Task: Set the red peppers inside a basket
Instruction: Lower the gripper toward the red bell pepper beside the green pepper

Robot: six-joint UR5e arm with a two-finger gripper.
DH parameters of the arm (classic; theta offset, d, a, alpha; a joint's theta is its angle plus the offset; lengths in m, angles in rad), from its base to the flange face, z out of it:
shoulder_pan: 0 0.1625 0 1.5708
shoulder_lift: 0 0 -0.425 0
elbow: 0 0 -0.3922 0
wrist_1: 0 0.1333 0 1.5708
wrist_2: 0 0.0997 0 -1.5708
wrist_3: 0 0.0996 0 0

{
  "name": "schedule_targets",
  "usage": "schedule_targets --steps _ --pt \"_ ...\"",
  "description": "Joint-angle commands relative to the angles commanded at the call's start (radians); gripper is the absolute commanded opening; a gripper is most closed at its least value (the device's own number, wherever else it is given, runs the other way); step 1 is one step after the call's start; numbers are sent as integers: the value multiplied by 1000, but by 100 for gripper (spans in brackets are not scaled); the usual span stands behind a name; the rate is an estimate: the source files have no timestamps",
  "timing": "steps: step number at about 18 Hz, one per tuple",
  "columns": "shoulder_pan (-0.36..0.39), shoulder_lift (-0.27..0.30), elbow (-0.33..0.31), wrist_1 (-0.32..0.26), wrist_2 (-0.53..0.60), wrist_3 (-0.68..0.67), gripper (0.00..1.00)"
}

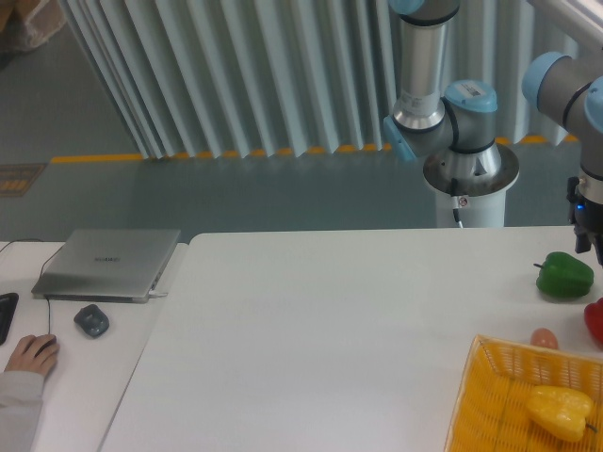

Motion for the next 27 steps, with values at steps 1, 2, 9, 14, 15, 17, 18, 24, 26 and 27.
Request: schedule_targets --steps 1,2,9,14,15,17,18,24,26,27 --pt "0 3 -3 2 0 5 100" --pt "2 3 0 0 -3 3 100" --pt "-2 -9 -2 26 -3 -142 100" --pt "26 -18 -31 93 -20 -501 100" --pt "25 -18 -40 135 -15 -576 100" --pt "41 -9 -73 170 -14 -648 100" --pt "61 3 -87 192 -14 -837 100" --pt "152 6 -190 282 17 -1332 100" --pt "156 2 -219 287 18 -1393 100" --pt "155 2 -238 311 20 -1416 100"
